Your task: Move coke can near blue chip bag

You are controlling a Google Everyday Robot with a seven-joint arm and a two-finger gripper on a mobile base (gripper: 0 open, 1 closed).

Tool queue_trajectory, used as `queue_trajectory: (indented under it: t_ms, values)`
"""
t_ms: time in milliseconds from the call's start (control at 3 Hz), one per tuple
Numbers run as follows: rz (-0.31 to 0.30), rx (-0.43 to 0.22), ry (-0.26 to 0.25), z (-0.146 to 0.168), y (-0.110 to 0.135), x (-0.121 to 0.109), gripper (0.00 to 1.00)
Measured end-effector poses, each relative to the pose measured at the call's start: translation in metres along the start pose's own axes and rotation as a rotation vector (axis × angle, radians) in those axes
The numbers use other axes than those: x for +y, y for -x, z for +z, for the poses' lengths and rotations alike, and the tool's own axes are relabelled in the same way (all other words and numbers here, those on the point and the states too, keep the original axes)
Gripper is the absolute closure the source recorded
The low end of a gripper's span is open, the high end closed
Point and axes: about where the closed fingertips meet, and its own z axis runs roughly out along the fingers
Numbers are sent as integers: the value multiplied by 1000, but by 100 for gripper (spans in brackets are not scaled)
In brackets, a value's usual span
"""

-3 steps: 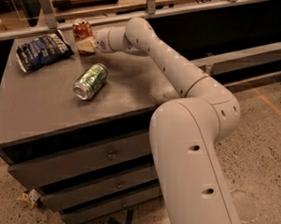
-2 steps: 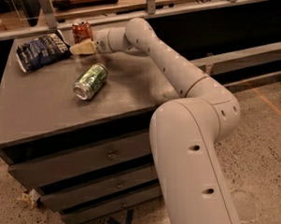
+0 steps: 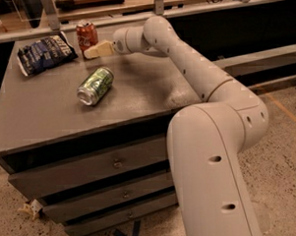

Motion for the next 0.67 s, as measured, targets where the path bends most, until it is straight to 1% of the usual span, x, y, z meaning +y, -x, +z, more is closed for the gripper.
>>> queue_trajectory:
  t_ms: [333,667]
  values:
    - [-5,27,-96,-36,-4,-32,0]
    - [-2,22,-221,-74,-3,-67,0]
